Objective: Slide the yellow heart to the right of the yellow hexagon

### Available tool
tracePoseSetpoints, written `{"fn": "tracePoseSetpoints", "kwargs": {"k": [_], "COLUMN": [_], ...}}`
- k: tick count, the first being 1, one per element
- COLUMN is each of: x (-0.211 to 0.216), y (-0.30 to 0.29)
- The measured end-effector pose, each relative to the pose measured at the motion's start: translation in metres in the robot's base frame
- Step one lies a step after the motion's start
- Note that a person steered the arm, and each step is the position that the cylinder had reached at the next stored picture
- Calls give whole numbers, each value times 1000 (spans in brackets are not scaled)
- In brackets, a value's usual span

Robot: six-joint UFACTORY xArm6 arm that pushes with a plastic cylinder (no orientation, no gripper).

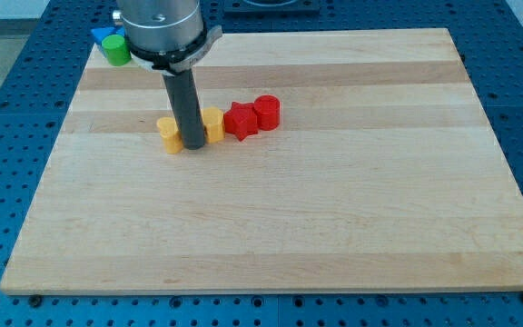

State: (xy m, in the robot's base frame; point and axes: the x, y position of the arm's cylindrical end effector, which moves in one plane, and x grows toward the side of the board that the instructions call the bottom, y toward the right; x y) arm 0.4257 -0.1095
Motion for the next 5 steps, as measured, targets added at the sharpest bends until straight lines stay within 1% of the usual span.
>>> {"fn": "tracePoseSetpoints", "kwargs": {"k": [1,2,3,4,5], "x": [19,42,48,33,10], "y": [8,-4,-47,-61,-46]}}
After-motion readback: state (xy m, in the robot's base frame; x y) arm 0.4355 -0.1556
